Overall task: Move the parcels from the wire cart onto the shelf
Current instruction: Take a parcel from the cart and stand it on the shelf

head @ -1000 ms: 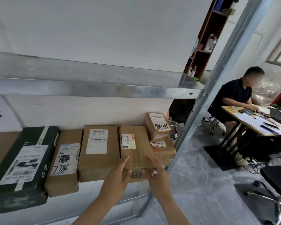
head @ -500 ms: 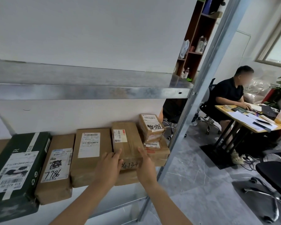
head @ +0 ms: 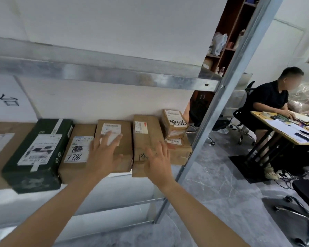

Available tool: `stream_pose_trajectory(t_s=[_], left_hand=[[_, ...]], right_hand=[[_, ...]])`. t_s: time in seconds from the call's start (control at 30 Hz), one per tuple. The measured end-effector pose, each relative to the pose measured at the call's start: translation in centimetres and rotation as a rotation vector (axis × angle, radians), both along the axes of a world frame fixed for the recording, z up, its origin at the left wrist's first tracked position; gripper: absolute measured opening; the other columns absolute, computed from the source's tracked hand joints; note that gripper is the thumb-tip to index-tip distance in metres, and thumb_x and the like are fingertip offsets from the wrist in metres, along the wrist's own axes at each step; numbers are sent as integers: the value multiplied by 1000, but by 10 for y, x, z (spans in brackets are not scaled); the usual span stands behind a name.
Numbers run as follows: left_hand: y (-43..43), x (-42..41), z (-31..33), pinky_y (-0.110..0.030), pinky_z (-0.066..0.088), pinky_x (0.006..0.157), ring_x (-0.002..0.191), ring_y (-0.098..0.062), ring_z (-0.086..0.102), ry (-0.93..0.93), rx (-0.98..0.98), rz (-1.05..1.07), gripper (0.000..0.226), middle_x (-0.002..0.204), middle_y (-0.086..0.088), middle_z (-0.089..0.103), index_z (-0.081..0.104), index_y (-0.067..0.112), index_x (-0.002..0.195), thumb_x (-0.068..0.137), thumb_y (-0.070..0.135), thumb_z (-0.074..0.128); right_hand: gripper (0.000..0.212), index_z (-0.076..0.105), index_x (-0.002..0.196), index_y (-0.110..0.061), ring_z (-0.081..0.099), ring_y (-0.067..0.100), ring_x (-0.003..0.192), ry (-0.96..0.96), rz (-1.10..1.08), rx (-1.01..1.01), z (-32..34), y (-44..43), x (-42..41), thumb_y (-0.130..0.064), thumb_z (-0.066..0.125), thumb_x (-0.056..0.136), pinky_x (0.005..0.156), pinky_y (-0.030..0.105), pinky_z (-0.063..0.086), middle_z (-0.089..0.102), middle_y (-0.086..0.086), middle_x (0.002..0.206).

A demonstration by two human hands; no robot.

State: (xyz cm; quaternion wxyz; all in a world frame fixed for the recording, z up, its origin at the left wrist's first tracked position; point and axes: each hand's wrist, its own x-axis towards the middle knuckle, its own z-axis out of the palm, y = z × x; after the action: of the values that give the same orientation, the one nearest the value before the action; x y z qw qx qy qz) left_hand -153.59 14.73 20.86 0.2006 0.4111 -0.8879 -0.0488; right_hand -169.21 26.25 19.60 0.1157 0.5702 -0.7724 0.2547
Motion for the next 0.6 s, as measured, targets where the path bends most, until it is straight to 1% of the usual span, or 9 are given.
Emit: stream_pose_trajectory(t_s=[0.07,0.13,0.23,0.3,0.33,0.4,0.47,0.53,0.6], left_hand=[[-1,25,0,-50,9,113,139,-34,9,-23,-1,83,73,154,-8,16,25,30,146,83,43,61],[0,51,1,-53,10,113,138,-35,10,-52,3,153,75,153,-11,17,26,28,146,81,40,62],[-2,96,-4,-65,31,99,122,-48,38,-126,-57,213,74,138,-23,40,40,19,135,69,37,69],[-2,128,-8,-69,37,90,112,-52,46,-151,-46,243,75,130,-26,47,46,16,128,61,39,72],[-1,143,-9,-69,37,90,112,-52,46,-157,-49,261,73,130,-27,47,46,16,127,62,43,66],[1,172,-11,-68,36,91,114,-51,45,-163,-64,300,74,131,-27,45,48,14,128,63,45,65],[4,201,-11,-67,30,96,119,-51,39,-178,-73,369,81,135,-28,42,48,13,133,62,39,78],[11,234,-10,-64,21,104,128,-49,30,-179,-56,463,85,142,-25,34,41,16,140,67,38,78],[20,273,-13,-61,16,108,133,-44,26,-171,-66,546,86,146,-21,31,35,17,143,70,38,75]], right_hand=[[50,64,112,-16,41,36,114,7,89,-27,1,-3,15,-9,39,69,93,54,45,55,19,118],[53,61,117,-17,49,39,109,-24,167,-26,1,-10,34,-7,44,68,90,51,48,54,18,115],[57,56,122,-21,49,39,115,-76,288,-28,-2,-22,63,-8,50,67,96,51,43,48,17,128],[57,53,122,-26,47,37,118,-100,372,-36,0,-30,82,-10,51,67,99,50,42,46,15,131],[57,50,121,-27,46,36,118,-98,408,-41,1,-33,92,-11,52,66,98,49,42,46,15,132],[57,49,120,-25,43,33,116,-80,470,-50,5,-40,112,-12,56,65,94,47,42,48,17,133],[57,53,126,-19,43,35,121,-78,520,-22,6,-48,136,-13,57,69,97,49,40,46,18,138],[58,50,133,-18,39,38,129,-99,572,46,5,-58,164,-17,56,75,104,52,34,40,16,145],[59,50,134,-18,39,38,130,-81,641,70,2,-69,199,-20,57,76,105,53,33,41,14,146]])
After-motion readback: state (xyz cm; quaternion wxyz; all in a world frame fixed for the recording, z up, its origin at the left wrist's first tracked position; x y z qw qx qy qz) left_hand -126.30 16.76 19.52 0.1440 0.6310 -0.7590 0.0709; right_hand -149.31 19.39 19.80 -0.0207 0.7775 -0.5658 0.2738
